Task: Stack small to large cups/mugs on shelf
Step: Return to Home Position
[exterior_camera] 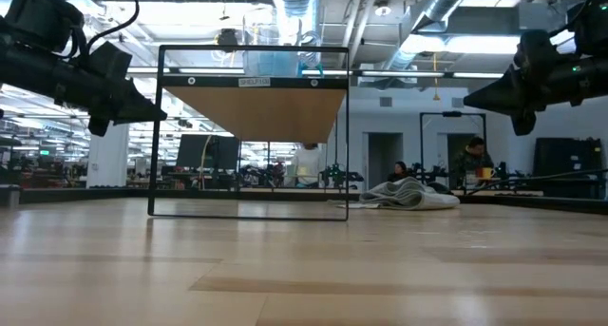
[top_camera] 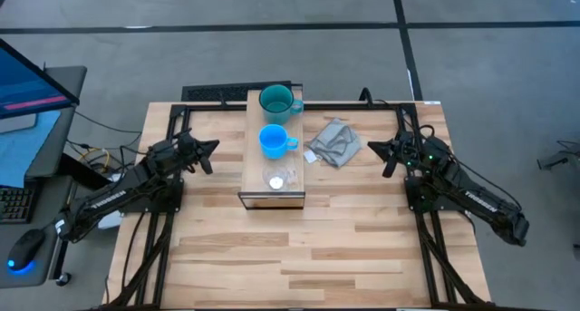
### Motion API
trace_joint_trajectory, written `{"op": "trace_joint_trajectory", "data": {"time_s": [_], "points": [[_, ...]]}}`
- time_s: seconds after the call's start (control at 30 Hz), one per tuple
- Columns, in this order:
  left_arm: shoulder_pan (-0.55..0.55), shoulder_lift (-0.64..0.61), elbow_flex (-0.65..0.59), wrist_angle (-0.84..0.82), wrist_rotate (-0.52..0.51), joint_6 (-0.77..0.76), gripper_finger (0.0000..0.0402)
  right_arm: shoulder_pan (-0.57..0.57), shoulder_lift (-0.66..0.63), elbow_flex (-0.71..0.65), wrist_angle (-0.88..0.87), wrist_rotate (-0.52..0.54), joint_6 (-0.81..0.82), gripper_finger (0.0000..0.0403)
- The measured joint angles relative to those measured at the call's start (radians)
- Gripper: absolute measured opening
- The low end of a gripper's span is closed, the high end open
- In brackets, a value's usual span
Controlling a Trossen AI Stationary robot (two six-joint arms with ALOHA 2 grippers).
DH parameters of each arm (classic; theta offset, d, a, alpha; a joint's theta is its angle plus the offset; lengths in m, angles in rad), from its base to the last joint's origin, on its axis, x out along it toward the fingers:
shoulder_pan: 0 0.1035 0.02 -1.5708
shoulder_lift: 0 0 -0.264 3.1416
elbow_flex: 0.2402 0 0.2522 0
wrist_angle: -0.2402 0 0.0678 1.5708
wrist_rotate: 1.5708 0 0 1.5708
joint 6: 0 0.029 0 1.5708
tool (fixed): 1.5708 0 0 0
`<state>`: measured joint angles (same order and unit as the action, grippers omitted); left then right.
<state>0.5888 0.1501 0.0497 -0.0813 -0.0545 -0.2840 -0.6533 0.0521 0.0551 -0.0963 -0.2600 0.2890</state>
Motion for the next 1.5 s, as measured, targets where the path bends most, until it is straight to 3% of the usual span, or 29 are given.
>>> {"op": "trace_joint_trajectory", "data": {"time_s": [1.5], "points": [[0.0,0.0,0.0,0.004,-0.01,0.003,0.0001,0.0,0.0,-0.001,0.001,0.0,0.0,0.0032]]}}
